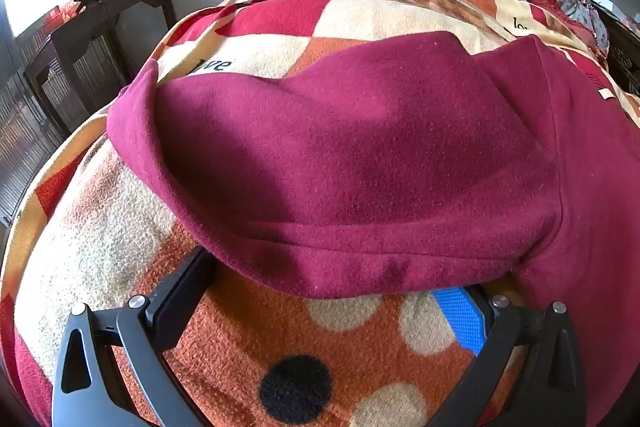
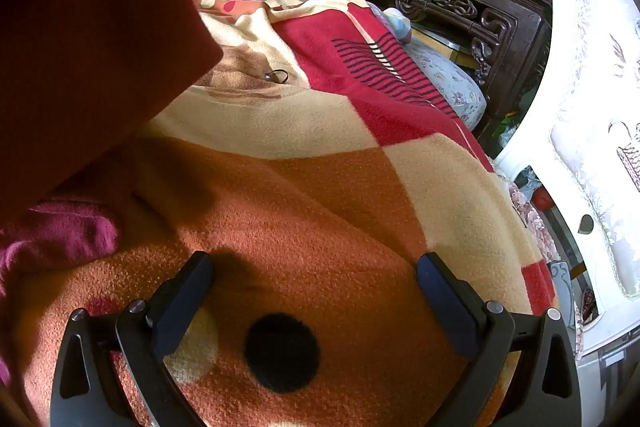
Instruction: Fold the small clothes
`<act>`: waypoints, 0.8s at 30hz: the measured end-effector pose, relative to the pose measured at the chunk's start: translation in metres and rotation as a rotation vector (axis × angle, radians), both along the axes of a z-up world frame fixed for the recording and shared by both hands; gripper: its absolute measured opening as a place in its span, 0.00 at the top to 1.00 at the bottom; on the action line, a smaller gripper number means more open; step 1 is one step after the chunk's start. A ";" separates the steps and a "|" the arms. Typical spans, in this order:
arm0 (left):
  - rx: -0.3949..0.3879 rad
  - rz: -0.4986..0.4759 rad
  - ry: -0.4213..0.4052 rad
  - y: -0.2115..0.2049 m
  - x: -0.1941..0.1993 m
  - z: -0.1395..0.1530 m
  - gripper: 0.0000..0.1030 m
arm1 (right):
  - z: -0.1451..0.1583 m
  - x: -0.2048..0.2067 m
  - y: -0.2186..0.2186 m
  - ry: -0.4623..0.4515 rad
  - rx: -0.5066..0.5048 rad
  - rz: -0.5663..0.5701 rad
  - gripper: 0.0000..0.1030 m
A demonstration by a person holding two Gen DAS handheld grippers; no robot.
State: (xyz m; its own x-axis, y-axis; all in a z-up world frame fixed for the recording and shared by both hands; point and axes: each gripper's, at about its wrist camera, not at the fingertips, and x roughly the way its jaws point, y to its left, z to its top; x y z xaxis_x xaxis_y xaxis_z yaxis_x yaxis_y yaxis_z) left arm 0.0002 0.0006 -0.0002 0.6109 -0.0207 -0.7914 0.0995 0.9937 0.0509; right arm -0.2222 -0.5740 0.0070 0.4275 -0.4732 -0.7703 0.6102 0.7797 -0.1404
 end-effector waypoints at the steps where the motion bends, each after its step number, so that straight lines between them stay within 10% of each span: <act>1: 0.006 0.000 -0.002 0.000 0.000 0.000 0.00 | 0.000 0.000 0.000 0.000 0.000 0.000 0.00; 24: -0.014 -0.085 -0.034 -0.014 -0.046 0.043 0.00 | -0.003 0.001 0.004 0.000 -0.002 0.000 0.00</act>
State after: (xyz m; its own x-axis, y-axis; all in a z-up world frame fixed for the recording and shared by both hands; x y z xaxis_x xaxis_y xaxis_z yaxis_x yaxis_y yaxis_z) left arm -0.0460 -0.0134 0.0431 0.6329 -0.0842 -0.7696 0.1820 0.9824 0.0422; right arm -0.2210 -0.5699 0.0040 0.4274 -0.4748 -0.7693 0.6102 0.7794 -0.1421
